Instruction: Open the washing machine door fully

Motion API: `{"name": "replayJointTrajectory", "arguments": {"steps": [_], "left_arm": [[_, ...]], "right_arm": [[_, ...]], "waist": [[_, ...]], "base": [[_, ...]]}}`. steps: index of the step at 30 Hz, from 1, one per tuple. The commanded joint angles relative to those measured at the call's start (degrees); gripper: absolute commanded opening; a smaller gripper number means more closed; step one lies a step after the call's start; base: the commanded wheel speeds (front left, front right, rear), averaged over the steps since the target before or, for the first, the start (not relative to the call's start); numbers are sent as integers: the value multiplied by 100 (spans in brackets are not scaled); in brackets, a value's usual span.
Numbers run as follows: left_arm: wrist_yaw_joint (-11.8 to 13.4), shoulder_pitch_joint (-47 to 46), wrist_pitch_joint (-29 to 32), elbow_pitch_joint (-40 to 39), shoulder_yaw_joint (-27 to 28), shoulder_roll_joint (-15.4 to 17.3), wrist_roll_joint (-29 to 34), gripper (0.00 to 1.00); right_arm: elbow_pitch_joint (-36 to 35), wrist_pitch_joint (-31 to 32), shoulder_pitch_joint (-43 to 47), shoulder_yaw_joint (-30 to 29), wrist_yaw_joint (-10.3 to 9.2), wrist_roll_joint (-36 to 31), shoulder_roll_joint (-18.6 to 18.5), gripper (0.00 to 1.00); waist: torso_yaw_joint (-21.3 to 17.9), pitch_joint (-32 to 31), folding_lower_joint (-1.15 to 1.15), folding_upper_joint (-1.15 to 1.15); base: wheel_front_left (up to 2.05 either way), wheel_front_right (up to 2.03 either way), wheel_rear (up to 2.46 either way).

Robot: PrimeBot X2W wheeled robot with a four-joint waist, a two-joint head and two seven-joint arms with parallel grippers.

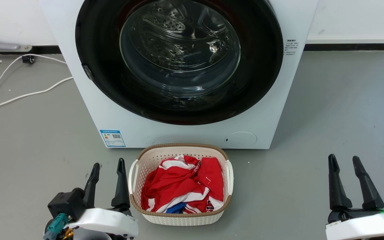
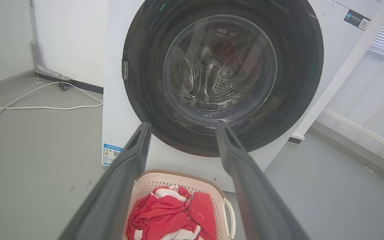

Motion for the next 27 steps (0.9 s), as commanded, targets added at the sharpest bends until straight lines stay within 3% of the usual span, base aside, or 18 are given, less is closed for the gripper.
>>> {"name": "replayJointTrajectory", "arguments": {"steps": [1, 27], "left_arm": [[-9, 8, -63, -64, -37, 8, 187, 100], [-129, 135, -370, 172, -59, -103, 1321, 100]], "right_arm": [[-110, -59, 33, 5, 0, -148, 1, 100], [-272, -360, 288, 72, 0, -1100, 8, 100]], "waist": [[2, 3, 0, 0], [25, 5, 0, 0]], "base": [[0, 0, 0], [0, 0, 0]]}}
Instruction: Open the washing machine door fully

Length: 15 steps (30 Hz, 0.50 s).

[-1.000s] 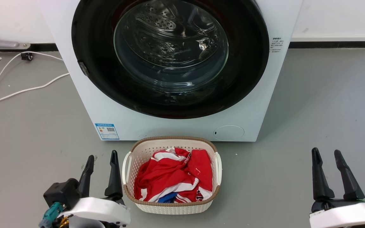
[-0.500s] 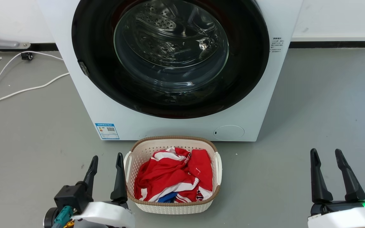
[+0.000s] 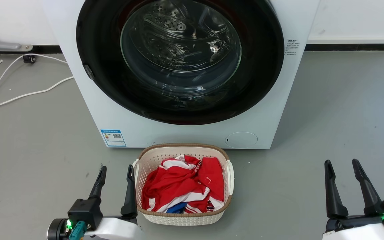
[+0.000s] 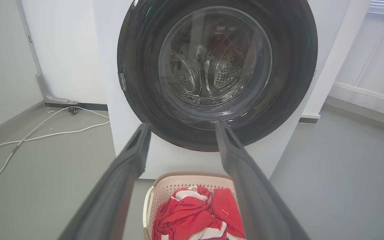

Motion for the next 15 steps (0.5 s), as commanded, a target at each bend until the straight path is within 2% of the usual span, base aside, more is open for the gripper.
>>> {"name": "replayJointTrajectory", "arguments": {"steps": [1, 15], "left_arm": [[10, 28, -46, 0, -7, -4, 131, 100], [86, 105, -190, 29, -25, -30, 711, 100]], "right_arm": [[-43, -48, 64, 3, 0, -131, 9, 100], [-94, -193, 143, 20, -1, -574, 13, 100]], "waist": [[4, -2, 0, 0], [13, -5, 0, 0]], "base": [[0, 0, 0], [0, 0, 0]]}}
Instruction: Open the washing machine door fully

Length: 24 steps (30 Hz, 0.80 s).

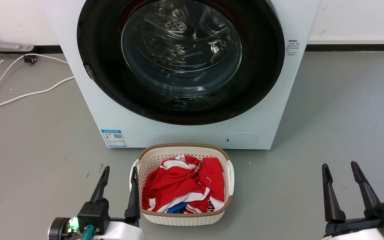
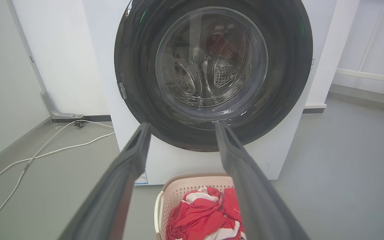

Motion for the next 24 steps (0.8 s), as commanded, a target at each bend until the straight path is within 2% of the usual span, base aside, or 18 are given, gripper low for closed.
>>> {"name": "replayJointTrajectory", "arguments": {"steps": [1, 24], "left_arm": [[33, 74, -39, -5, -6, -9, 123, 100], [262, 78, -46, 95, 26, -17, 167, 100]], "right_arm": [[-45, -54, 35, 7, -2, -101, 13, 100], [101, -52, 59, -36, -2, 119, 13, 100]], "waist": [[2, 0, 0, 0], [32, -7, 0, 0]], "base": [[0, 0, 0], [0, 0, 0]]}}
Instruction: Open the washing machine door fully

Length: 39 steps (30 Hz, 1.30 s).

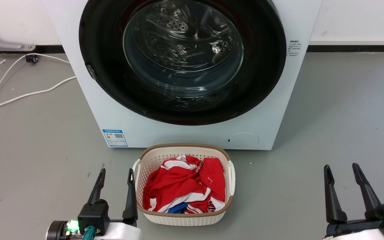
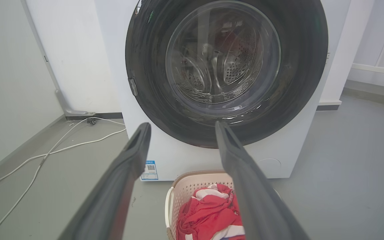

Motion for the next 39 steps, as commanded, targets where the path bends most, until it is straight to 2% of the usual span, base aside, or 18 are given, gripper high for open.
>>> {"name": "replayJointTrajectory", "arguments": {"steps": [1, 10, 11, 12, 13, 17, 20, 21, 26, 29, 34, 39], "left_arm": [[29, 57, -16, 4, -3, -11, 8, 100], [44, 51, -16, 28, -4, -11, 24, 100], [45, 53, -16, 30, 0, -11, 25, 100], [46, 55, -16, 32, 2, -11, 23, 100], [45, 59, -16, 32, 3, -11, 19, 100], [37, 74, -16, 34, 5, -11, 9, 100], [30, 66, -16, 23, 10, -10, -45, 100], [30, 66, -16, 23, 10, -10, -45, 100], [37, 82, -16, 23, -2, -10, -62, 100], [44, 80, -16, 32, -5, -10, -72, 100], [46, 69, -16, 39, -7, -11, -95, 100], [43, 86, -16, 36, 9, -11, -88, 100]], "right_arm": [[20, -13, 56, 0, -1, 46, 13, 100], [58, -12, 39, 28, -1, 51, 13, 100], [66, -13, 39, 34, -1, 51, 13, 44], [80, -12, 41, 48, -1, 58, 13, 3], [105, -12, 51, 80, -1, 68, 13, 0], [94, -12, 44, 94, -1, 356, 12, 0], [228, -12, 52, 174, 0, 1375, 13, 0], [228, -12, 52, 174, 0, 1375, 13, 0], [410, -12, -15, 487, -1, 3814, 6, 0], [477, -11, -65, 574, 0, 5062, 12, 0], [430, -11, -120, 727, 0, 6590, 10, 0], [238, 60, -81, 988, 0, 7726, -16, 0]], "waist": [[4, -5, 0, 0], [1, -28, 0, 0], [-2, -31, 0, 0], [-6, -35, 0, 0], [-9, -40, 0, 0], [-19, -59, 0, 0], [-18, -64, 0, 0], [-18, -64, 0, 0], [-19, -69, 0, 0], [-11, -75, 0, 0], [0, -74, 0, 0], [-13, -76, 0, 0]], "base": [[0, 0, 0], [0, 0, 0], [0, 0, 0], [0, 0, 0], [0, 0, 0], [0, 0, 0], [0, 0, 0], [0, 0, 0], [0, 0, 0], [0, 0, 0], [0, 0, 0], [0, 0, 0]]}}
